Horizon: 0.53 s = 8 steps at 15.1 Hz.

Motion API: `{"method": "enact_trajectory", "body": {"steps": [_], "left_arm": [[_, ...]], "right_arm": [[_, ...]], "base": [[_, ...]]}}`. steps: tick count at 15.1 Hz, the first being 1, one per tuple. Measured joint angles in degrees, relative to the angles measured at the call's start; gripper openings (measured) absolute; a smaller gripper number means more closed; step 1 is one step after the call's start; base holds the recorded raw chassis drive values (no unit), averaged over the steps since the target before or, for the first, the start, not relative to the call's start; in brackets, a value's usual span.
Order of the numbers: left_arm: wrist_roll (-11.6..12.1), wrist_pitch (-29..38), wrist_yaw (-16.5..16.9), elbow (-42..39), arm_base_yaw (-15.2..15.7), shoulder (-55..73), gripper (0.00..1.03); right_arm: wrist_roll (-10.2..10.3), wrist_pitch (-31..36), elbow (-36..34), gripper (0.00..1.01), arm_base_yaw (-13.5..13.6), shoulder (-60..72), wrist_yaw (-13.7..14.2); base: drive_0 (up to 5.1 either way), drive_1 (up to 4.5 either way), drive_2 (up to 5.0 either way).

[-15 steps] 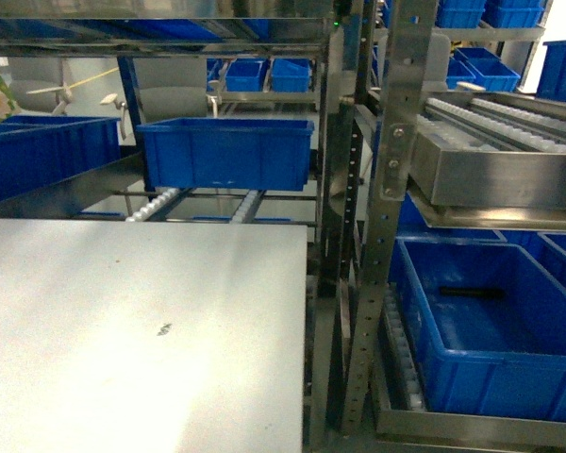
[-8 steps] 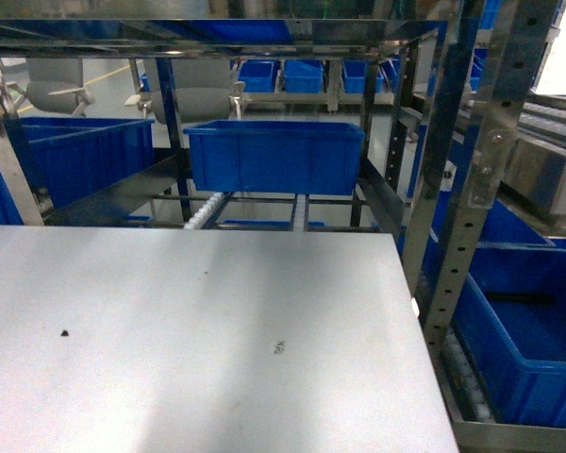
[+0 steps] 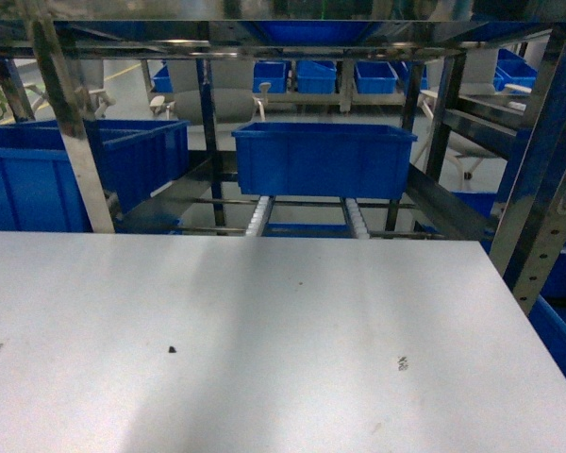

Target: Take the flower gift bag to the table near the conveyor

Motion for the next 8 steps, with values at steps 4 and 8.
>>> {"method": "enact_trajectory", "body": {"steps": [4, 8], "left_arm": [[0.0, -0.02, 0.0, 0.0, 0.0, -0.09, 0.02], [0.0, -0.02, 0.0, 0.0, -0.02, -0.09, 0.02]], "right_arm": [[0.0, 0.07, 0.0, 0.03, -0.02, -0.07, 0.0], [0.0, -0.09, 0.0, 0.03, -0.02, 0.0, 0.0]], "base": [[-4.8, 2.35, 2.8], [-4.8, 3.31, 1.6]]}}
